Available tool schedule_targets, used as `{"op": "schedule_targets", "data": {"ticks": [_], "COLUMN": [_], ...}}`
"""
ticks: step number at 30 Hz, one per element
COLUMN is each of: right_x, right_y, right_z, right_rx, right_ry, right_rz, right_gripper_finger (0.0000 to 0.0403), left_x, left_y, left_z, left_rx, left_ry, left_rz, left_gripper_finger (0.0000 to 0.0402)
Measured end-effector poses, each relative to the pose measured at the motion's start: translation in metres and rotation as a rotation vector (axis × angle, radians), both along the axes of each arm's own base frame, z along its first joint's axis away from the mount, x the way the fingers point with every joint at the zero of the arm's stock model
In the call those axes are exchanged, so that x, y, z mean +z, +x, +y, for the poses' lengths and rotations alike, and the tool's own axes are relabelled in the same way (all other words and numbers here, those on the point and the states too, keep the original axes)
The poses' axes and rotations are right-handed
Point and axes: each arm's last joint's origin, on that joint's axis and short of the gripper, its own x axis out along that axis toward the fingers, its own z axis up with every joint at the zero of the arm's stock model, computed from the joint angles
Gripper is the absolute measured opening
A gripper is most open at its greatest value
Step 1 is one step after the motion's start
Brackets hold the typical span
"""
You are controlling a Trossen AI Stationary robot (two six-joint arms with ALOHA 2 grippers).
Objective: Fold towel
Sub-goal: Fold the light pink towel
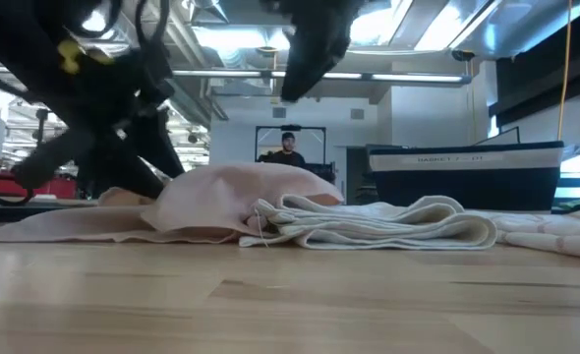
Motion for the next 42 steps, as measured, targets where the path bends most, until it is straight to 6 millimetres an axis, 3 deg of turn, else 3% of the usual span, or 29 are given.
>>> {"op": "schedule_targets", "data": {"ticks": [8, 15, 24, 32, 36, 42], "right_x": [-0.08, -0.115, -0.121, -0.121, -0.121, -0.121], "right_y": [0.003, -0.012, -0.017, -0.017, -0.017, -0.017], "right_z": [0.011, 0.012, 0.021, 0.024, 0.024, 0.024], "right_rx": [-0.007, -0.074, -0.097, -0.101, -0.1, -0.098], "right_ry": [0.101, 0.202, 0.217, 0.216, 0.216, 0.214], "right_rz": [-0.186, -0.179, -0.174, -0.179, -0.178, -0.177], "right_gripper_finger": [0.0149, 0.0149, 0.0149, 0.0149, 0.0149, 0.0149], "left_x": [-0.019, -0.02, -0.013, -0.021, -0.023, -0.01], "left_y": [0.013, 0.022, 0.031, 0.033, 0.034, 0.034], "left_z": [0.027, 0.035, 0.037, 0.048, 0.047, 0.038], "left_rx": [0.041, 0.062, 0.045, 0.068, 0.054, 0.028], "left_ry": [0.146, 0.144, 0.183, 0.143, 0.121, 0.104], "left_rz": [0.117, 0.074, 0.005, 0.043, 0.047, -0.023], "left_gripper_finger": [0.0174, 0.0174, 0.0174, 0.0167, 0.0128, 0.0019]}}
